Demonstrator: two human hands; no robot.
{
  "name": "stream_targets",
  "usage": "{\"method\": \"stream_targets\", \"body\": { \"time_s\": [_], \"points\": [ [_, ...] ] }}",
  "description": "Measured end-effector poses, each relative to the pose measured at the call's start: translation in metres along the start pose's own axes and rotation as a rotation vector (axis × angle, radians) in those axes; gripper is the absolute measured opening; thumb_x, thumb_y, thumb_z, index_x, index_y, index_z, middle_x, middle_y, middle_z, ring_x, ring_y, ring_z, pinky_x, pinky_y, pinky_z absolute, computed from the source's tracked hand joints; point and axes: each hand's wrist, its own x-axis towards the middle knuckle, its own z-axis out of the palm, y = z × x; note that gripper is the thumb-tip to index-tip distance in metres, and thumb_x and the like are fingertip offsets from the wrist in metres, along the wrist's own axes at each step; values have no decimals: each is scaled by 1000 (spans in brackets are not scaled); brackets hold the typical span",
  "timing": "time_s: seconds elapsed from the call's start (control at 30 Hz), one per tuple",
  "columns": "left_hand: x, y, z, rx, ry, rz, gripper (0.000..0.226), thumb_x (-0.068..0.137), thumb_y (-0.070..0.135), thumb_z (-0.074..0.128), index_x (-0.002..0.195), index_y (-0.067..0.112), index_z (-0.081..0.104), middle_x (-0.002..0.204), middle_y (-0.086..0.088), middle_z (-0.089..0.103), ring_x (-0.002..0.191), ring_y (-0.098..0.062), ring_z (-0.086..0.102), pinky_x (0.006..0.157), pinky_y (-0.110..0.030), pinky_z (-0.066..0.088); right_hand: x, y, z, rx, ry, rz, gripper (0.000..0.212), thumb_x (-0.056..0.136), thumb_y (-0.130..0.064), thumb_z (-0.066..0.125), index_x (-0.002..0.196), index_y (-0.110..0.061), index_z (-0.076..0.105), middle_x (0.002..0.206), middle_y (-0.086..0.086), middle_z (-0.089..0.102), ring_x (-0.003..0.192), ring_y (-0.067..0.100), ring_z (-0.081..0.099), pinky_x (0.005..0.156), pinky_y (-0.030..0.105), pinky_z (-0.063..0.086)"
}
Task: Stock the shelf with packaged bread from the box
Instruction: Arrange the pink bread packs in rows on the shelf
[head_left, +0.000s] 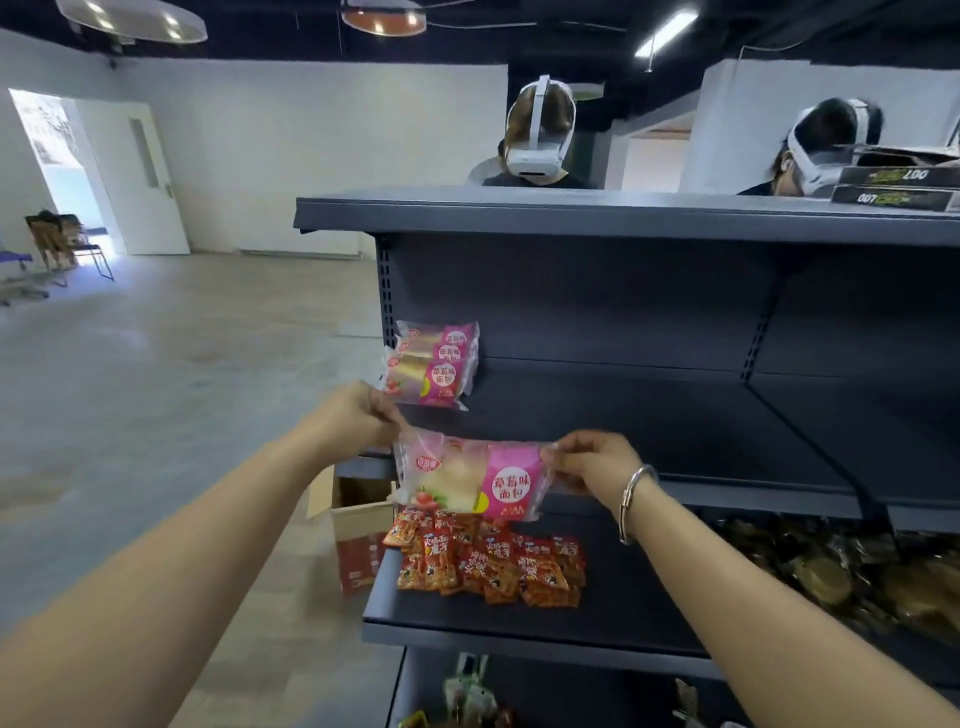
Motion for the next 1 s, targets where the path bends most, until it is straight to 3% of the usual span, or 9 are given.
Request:
{"method": "stream_targets", "body": {
  "time_s": [0.1, 0.17, 0.27, 0.37, 0.47, 0.6, 0.8, 0.87, 1.0],
  "points": [
    [27, -7, -13, -28, 17, -36, 16, 78, -10, 59, 80, -1, 72, 34, 12, 56, 36, 1, 54, 41, -4, 42, 22, -19, 7, -25, -10, -12, 15, 83, -9, 66, 71, -12, 57, 74, 3, 64, 63, 13, 60, 50, 16, 51],
    [45, -15, -21, -41, 40, -45, 18, 77, -10, 60, 77, 4, 71, 33, 11, 56, 33, 3, 52, 41, -5, 42, 40, -31, 16, -66, 1, -2, 16, 83, -13, 67, 71, -14, 57, 80, 4, 66, 69, 16, 61, 64, 23, 51],
    [71, -28, -33, -68, 67, -40, 18, 77, -11, 61, 77, 3, 72, 36, 12, 57, 34, 2, 54, 43, -7, 44, 68, -44, 32, -69, 32, -3, 19, 82, -11, 67, 68, -16, 56, 89, 6, 67, 71, 18, 62, 70, 26, 50],
    [98, -43, -43, -71, 57, 0, 25, 76, -15, 61, 73, 7, 74, 43, 12, 61, 35, -1, 54, 50, -18, 50, 89, -54, 48, -154, 40, -14, 17, 85, -13, 64, 71, -18, 56, 94, 8, 68, 82, 20, 63, 70, 23, 50],
    [123, -54, -47, 14, 45, 12, 22, 78, -12, 58, 83, 2, 75, 57, -1, 67, 41, -3, 57, 51, -15, 50, 108, -60, 61, -172, 67, -13, 16, 85, -14, 64, 71, -18, 58, 102, 12, 70, 88, 23, 64, 68, 21, 49],
    [150, -68, -46, 29, 58, 4, 22, 79, -10, 54, 87, -3, 73, 83, -19, 71, 58, -21, 60, 66, -27, 50, 135, -59, 76, -197, 91, 4, 11, 86, -11, 63, 76, -16, 62, 102, 16, 70, 85, 24, 65, 63, 22, 48],
    [181, -92, -31, 18, 92, -39, 11, 82, 1, 61, 85, -3, 71, 80, -21, 71, 60, -23, 60, 57, -24, 47, 168, -50, 94, -294, 170, 44, 17, 93, -8, 50, 99, -3, 65, 87, 8, 65, 61, 9, 58, 49, 16, 42],
    [187, -99, -28, 26, 88, -41, 11, 84, 4, 62, 87, -2, 71, 81, -20, 70, 58, -21, 59, 53, -21, 46, 175, -47, 100, -326, 196, 53, 18, 94, -7, 48, 91, -4, 65, 87, 11, 65, 64, 13, 60, 47, 14, 42],
    [196, -109, -24, 41, 86, -17, 11, 83, 3, 62, 87, -2, 72, 80, -20, 69, 68, -27, 61, 71, -34, 53, 187, -41, 110, -427, 229, 57, 29, 93, -10, 47, 67, -15, 59, 95, 17, 70, 88, 30, 69, 66, 29, 53]
  ]
}}
